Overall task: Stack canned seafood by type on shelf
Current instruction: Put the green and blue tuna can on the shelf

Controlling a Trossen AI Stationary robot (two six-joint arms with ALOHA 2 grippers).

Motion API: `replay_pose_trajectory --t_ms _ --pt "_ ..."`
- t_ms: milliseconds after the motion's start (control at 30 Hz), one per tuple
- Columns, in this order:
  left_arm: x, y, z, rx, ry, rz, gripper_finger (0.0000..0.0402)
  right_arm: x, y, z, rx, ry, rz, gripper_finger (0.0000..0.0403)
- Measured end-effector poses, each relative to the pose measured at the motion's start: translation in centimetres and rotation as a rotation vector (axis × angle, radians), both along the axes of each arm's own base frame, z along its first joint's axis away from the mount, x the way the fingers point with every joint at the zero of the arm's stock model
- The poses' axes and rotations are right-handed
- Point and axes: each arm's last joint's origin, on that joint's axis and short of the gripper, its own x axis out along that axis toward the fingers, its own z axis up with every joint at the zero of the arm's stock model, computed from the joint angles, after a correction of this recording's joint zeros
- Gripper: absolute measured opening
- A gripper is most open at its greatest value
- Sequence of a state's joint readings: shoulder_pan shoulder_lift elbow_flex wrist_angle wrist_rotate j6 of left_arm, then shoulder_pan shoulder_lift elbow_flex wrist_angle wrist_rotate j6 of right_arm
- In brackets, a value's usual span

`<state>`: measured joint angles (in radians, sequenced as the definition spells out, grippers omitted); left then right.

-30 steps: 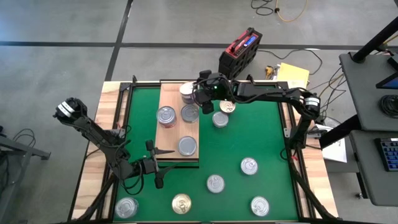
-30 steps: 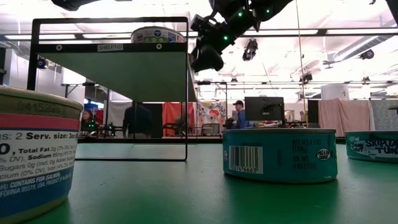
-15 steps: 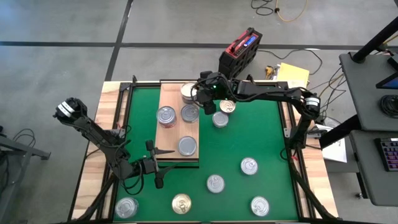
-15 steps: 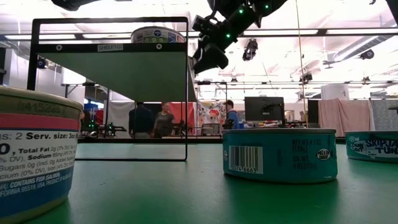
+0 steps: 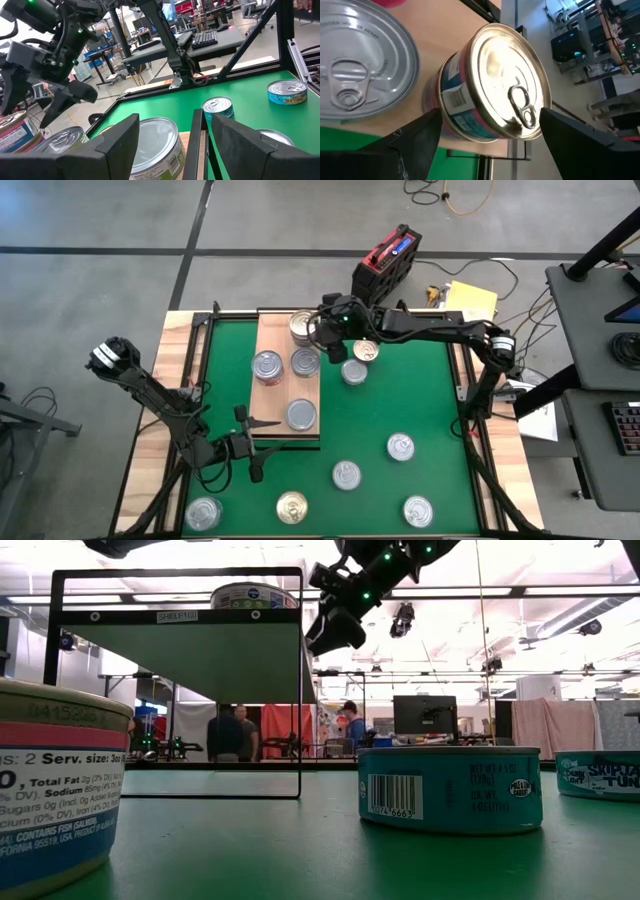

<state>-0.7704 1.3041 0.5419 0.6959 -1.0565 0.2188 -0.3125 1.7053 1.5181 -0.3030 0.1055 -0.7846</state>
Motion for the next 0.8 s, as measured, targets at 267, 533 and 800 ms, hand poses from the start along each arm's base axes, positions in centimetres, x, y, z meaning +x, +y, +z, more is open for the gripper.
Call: replay_pose_trajectory --t_ms 267,533,800 --pt "0.0 0.0 0.0 0.002 0.002 0.000 0.0233 -1.1 1.2 1.7 0.028 -0.019 0.001 0.0301" --pt "0.0 -0.1 0.1 -0.033 -0.014 -0.021 0.0233 -2.4 4.8 2.8 0.212 -0.023 -0.042 0.0266" --pt "0.8 -1.0 0.0 -0.088 -0.017 -0.077 0.0233 -3.1 9.9 1.5 0.260 -0.004 0.056 0.0207"
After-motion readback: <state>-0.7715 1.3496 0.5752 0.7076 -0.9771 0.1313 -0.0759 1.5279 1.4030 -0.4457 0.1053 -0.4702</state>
